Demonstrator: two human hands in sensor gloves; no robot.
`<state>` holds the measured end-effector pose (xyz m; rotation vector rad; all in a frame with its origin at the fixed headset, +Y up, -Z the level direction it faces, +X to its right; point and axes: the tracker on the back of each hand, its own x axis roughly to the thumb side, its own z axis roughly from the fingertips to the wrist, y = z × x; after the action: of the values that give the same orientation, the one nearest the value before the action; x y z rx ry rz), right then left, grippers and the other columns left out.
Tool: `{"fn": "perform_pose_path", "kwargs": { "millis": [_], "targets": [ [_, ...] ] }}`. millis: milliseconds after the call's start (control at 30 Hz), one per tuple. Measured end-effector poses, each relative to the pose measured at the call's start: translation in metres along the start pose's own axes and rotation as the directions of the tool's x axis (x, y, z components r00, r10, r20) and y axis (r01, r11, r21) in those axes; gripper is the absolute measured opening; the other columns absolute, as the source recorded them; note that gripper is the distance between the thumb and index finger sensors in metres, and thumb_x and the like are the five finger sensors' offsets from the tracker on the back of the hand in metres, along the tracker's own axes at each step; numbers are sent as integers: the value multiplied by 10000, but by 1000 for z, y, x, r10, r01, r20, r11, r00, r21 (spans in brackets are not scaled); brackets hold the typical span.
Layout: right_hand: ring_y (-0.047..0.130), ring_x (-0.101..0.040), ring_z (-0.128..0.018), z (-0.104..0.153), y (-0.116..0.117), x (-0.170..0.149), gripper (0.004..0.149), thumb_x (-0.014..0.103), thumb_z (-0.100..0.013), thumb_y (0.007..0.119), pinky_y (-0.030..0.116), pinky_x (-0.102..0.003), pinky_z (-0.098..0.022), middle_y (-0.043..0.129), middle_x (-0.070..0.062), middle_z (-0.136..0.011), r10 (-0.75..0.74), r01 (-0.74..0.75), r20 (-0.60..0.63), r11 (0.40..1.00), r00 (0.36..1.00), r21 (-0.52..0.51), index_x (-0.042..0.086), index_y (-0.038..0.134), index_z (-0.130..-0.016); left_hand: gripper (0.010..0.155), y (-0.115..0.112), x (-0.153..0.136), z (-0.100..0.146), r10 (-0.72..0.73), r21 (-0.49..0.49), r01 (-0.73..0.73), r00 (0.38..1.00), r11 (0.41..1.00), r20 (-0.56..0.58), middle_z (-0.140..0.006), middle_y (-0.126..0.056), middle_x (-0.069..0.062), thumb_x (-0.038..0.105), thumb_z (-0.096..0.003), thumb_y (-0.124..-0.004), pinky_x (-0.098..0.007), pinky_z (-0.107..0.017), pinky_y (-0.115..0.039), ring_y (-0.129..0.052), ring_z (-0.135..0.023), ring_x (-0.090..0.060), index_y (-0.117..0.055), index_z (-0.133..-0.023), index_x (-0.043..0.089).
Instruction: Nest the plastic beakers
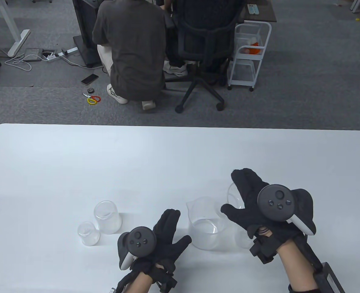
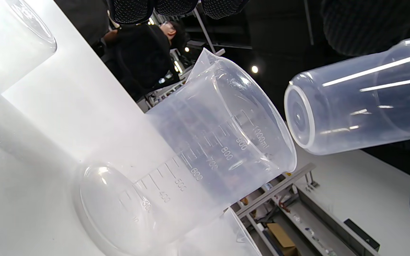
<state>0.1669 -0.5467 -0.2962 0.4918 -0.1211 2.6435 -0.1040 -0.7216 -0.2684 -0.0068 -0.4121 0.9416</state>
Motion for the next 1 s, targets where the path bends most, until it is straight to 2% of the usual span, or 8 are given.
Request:
{"fn": "perform_pose_path", "kwargs": {
  "millis": [333,600,833,1000],
  "targets": [
    [637,-532,-941,-21,52,14,900,656,-438,797,703,-616,-577,404,-219,-1152,76,-78,27,992,997,103,139,394,-1054,869,0,-1,-1,-1,-2,1,1000,1000,-2,-1121,-324,-188,677,-427,-655,-734,-676,-416,-462,-1041,-516,-370,-1068,163],
    [600,-516,-962,-28,99,15,897,669,-444,767,669,-606,-601,347,-214,-1163,234,-242,68,958,970,155,152,366,-1058,871,-1,-1,0,-2,-7,2,1000,1000,-4,-1120,-325,-190,677,-427,-654,-735,-675,-416,-464,-1041,-517,-371,-1068,160],
    [538,-516,-995,-31,119,14,899,679,-445,747,606,-634,-633,331,-206,-1169,255,-266,78,946,964,185,158,349,-1061,869,-1,-3,0,-4,-3,4,1000,1000,-16,-1120,-324,-190,677,-428,-653,-734,-675,-417,-464,-1040,-518,-370,-1068,161],
    [499,-510,-1017,-29,123,8,892,684,-445,731,553,-661,-655,329,-201,-1170,229,-237,62,956,971,175,158,354,-1059,868,6,-2,-1,0,23,1,999,1000,-32,-1123,-320,-179,673,-429,-658,-724,-677,-432,-457,-1041,-514,-371,-1068,162]
  ]
}}
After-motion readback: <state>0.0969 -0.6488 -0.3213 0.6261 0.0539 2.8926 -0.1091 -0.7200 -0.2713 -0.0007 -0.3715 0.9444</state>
